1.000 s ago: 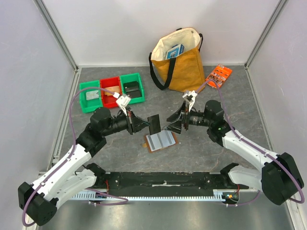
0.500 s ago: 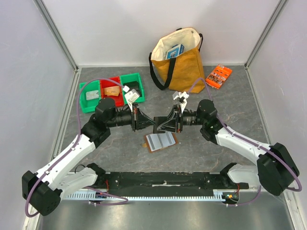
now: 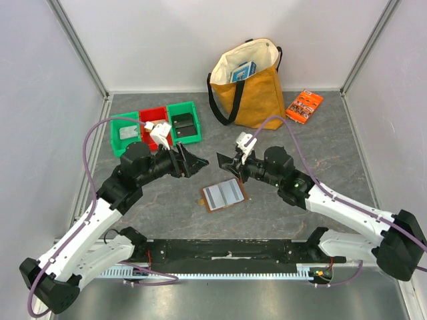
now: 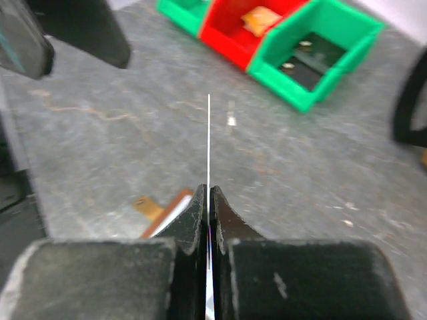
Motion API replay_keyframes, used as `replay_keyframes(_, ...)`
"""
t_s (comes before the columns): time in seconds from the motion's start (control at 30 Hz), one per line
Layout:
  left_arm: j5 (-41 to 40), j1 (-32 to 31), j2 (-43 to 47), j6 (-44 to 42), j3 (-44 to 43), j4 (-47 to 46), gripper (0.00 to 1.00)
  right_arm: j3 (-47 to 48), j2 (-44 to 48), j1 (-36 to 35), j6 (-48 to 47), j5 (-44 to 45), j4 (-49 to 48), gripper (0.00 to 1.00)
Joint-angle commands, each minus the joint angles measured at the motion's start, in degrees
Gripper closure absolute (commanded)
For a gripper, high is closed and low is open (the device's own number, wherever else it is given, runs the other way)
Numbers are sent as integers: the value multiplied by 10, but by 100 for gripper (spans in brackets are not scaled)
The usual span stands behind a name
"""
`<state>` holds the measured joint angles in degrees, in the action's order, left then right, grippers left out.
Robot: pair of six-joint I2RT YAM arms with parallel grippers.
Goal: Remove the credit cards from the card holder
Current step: Remove the credit card from the card holder.
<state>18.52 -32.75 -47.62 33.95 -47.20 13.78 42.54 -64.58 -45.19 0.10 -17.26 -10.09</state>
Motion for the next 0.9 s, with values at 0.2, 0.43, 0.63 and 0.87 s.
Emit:
replay_keyframes(0.2, -33, -6, -33, 280, 7, -45, 20, -23, -26, -174, -214, 536, -84, 100)
replay_keyframes(0.43, -38, -23, -78, 313, 12, -89, 21, -15, -71, -236, -247, 615, -131, 100)
replay_keyframes(0.63, -39, -40, -118, 319, 16, -115, 23, 4, -115, -266, -268, 661, -145, 100)
replay_keyframes(0.87, -42, -45, -145, 307, 11, -126, 48, 19, -143, -284, -278, 681, -158, 100)
